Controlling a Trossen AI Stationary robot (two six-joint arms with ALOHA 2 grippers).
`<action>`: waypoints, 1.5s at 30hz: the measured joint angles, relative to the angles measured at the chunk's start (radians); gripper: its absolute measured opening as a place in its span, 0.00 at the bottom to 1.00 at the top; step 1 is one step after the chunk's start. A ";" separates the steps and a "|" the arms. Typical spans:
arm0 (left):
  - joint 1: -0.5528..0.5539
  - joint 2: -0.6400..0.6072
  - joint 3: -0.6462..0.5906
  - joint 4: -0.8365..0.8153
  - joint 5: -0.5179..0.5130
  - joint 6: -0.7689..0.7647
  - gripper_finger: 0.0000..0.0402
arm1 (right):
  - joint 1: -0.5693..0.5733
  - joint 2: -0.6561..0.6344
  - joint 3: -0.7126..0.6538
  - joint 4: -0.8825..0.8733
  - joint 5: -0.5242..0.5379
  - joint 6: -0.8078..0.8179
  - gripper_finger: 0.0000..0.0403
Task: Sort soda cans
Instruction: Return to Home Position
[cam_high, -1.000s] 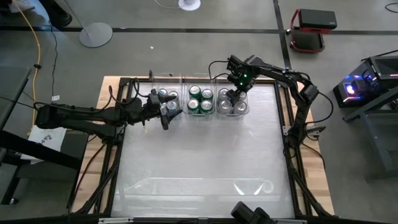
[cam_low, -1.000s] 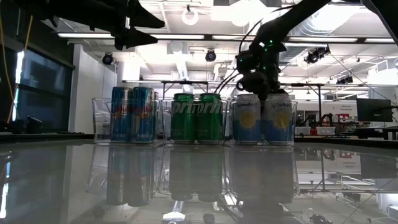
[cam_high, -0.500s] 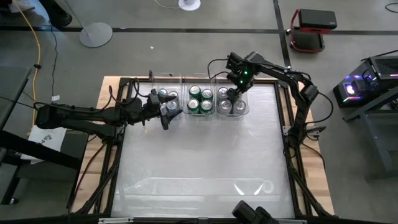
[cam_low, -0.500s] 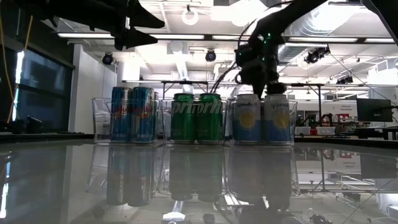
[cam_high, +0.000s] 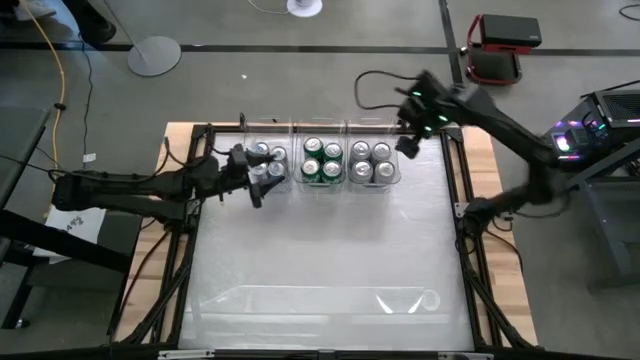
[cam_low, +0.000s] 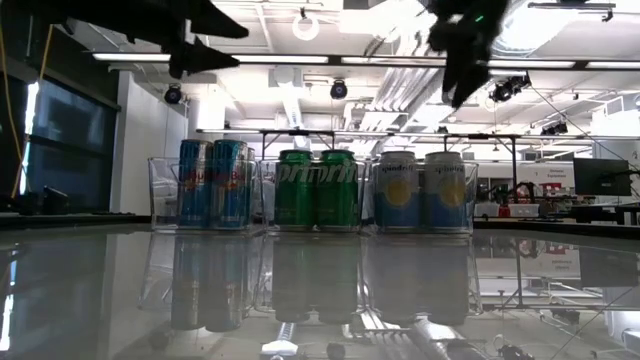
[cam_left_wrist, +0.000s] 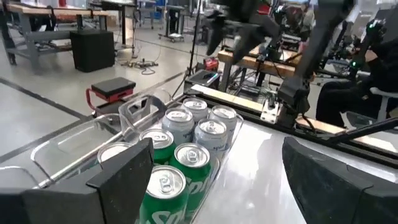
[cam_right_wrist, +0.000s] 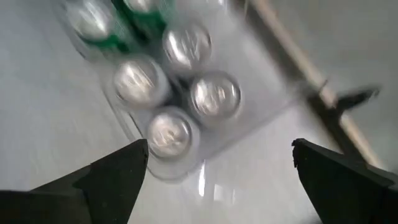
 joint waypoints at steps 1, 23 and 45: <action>0.000 -0.021 0.000 -0.014 -0.005 0.000 0.83 | 0.001 -0.068 -0.051 0.057 -0.002 0.005 0.96; 0.091 -0.583 0.000 -0.434 -0.010 0.038 0.83 | 0.416 -1.056 -1.155 1.345 0.107 0.316 0.96; 0.090 -0.807 0.000 -0.709 0.011 0.001 0.83 | 0.717 -1.312 -1.501 1.510 0.215 0.296 0.96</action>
